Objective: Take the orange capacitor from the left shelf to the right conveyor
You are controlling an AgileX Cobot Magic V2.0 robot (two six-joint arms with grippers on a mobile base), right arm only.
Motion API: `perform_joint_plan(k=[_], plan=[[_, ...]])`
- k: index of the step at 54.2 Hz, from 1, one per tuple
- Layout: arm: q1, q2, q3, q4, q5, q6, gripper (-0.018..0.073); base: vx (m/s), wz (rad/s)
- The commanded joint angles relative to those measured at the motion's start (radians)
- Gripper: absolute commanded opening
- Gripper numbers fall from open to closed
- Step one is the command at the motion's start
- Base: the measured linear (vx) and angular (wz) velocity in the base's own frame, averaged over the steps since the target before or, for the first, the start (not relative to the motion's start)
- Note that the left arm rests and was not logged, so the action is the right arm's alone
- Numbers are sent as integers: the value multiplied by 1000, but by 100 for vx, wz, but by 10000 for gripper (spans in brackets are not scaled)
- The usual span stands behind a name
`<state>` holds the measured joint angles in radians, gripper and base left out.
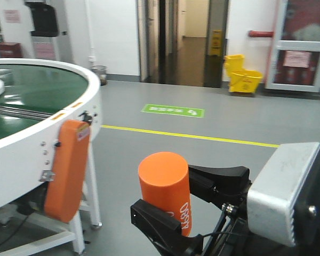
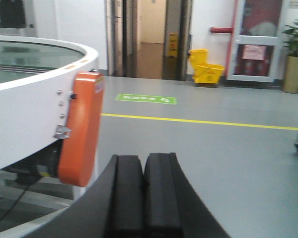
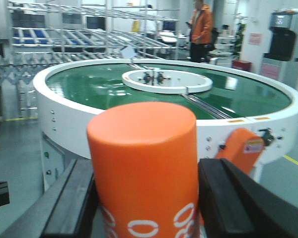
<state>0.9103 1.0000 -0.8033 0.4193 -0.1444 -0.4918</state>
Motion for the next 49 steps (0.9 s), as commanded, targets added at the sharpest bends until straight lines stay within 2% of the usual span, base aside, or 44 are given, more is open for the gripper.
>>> perform_joint_plan(k=[1, 49], plan=[[0, -20, -30, -7, -79, -6, -8, 28, 51], [0, -20, -30, -7, -79, -6, -8, 36, 41]])
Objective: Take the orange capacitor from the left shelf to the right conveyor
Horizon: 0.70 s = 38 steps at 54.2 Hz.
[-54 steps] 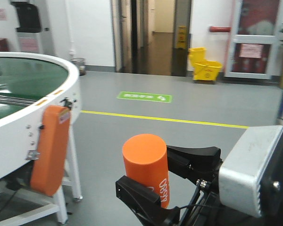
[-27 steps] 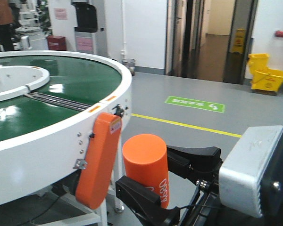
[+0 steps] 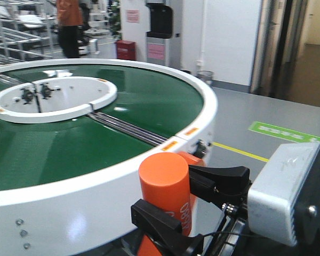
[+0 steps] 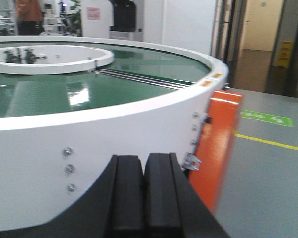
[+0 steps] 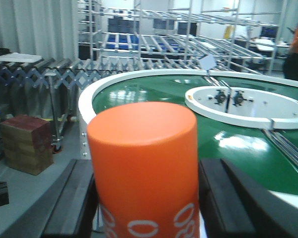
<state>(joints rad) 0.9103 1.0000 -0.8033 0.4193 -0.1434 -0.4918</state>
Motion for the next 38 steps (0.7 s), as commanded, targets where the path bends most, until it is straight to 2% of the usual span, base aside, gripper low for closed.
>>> perform_joint_plan(k=[1, 23, 38], plan=[[0, -20, -30, -7, -80, -6, -8, 45, 47], [0, -20, -30, -7, -80, -6, -8, 45, 47], [0, -20, -30, -7, -80, -6, -8, 38, 21]])
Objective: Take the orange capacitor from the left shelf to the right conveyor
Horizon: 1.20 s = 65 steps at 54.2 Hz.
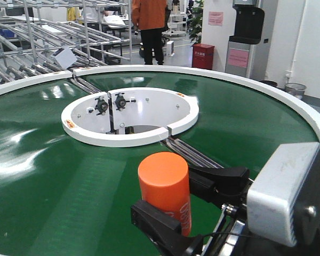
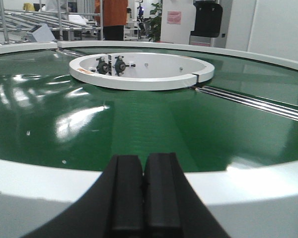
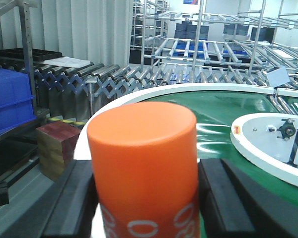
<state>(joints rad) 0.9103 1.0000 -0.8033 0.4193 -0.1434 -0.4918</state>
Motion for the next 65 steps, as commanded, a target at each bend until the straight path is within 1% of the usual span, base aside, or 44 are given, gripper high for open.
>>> perform_joint_plan(k=[1, 34, 65], plan=[[0, -20, -30, -7, -81, -6, -8, 34, 14], [0, -20, -30, -7, -80, -6, -8, 27, 13], [0, -20, -30, -7, -80, -6, -8, 9, 5]])
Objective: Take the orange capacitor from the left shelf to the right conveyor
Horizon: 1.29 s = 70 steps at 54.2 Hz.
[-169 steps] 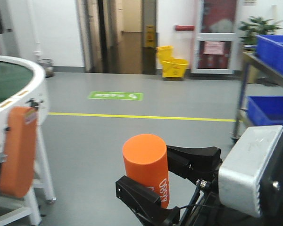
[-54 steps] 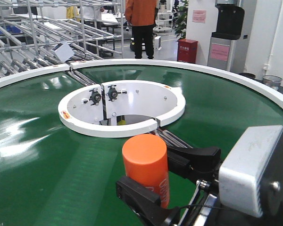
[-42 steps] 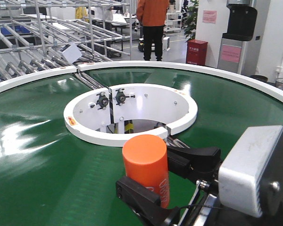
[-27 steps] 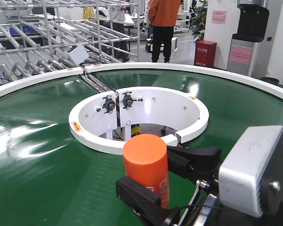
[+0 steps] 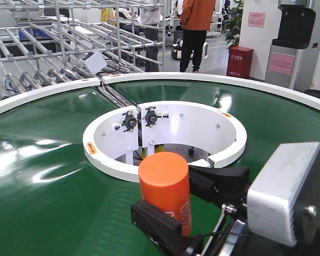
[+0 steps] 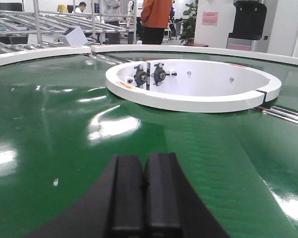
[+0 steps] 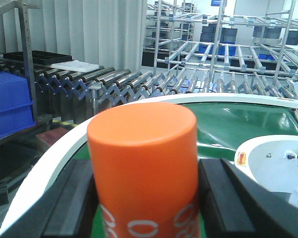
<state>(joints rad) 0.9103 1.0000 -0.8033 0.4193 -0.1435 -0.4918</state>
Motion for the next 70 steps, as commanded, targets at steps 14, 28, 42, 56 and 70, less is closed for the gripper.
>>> perform_joint_plan(k=[14, 28, 42, 56, 70], plan=[[0, -20, -30, -7, -80, -6, -8, 0, 0], [0, -20, -30, -7, -80, -6, -7, 0, 0], [-2, -1, -30, 89, -200, -26, -7, 0, 0], [-2, 189, -30, 440, -529, -466, -7, 0, 0], [-56, 377, -30, 542, -631, -573, -7, 0, 0]])
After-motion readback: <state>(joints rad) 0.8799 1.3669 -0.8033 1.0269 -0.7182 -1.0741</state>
